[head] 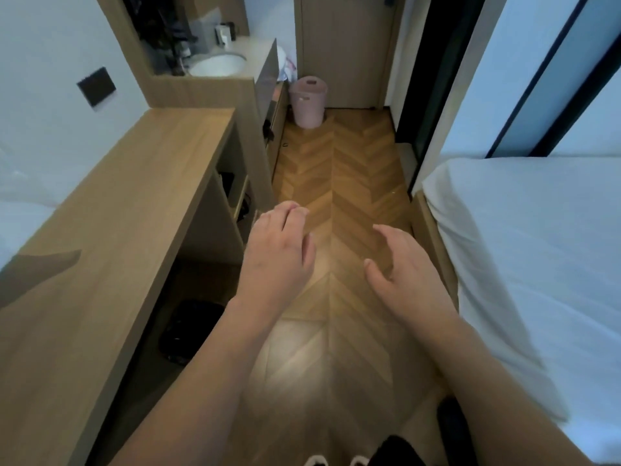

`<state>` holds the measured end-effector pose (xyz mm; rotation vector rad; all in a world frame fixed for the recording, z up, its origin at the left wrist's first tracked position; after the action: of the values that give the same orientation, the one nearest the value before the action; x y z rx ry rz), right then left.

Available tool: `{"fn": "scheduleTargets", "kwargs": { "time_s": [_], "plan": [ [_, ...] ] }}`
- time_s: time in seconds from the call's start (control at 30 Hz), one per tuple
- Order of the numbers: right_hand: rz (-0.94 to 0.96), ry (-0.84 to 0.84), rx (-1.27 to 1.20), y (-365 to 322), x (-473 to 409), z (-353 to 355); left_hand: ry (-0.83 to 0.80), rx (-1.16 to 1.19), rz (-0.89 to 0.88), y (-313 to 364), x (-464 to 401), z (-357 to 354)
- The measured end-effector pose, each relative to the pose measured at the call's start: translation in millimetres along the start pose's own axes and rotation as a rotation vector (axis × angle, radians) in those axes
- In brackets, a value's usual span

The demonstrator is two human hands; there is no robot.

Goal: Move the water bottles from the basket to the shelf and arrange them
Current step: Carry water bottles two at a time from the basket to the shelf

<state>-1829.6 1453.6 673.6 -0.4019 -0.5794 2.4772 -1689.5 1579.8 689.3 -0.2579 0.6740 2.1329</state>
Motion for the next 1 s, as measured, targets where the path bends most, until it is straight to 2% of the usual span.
{"fn": "scheduleTargets", "kwargs": {
  "time_s": [0.2, 0.37, 0.5, 0.73, 0.87, 1.0],
  "plan": [
    [-0.066, 0.018, -0.004, 91, -142, -14, -0.082, -0.029, -0.044, -12, -140, -99],
    [-0.079, 0.026, -0.032, 155, -285, 9, -0.094, -0.021, -0.03, -6, -276, -150],
    [-0.037, 0.007, -0.044, 178, -394, 21, -0.026, -0.017, -0.003, -5, -374, -170],
    [0.026, -0.11, -0.059, 220, -569, -7, -0.07, -0.053, 0.087, -58, -524, -253],
    [0.037, -0.093, -0.024, 255, -696, -19, -0.073, -0.077, 0.084, -91, -638, -307],
    [-0.005, -0.097, 0.001, 287, -816, -1, -0.074, -0.065, 0.065, -108, -767, -350]
  ]
}}
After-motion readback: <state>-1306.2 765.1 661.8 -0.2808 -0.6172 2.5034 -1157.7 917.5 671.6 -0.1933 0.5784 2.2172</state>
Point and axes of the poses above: each hand's wrist, its own x-axis away from the middle knuckle, its own z-axis out of the back of the hand, y = z × x, the point moved 5 cm from there along -x, towards the middle knuckle, and after that the axes turned 5 degrees about x, right-handed, at the moved point
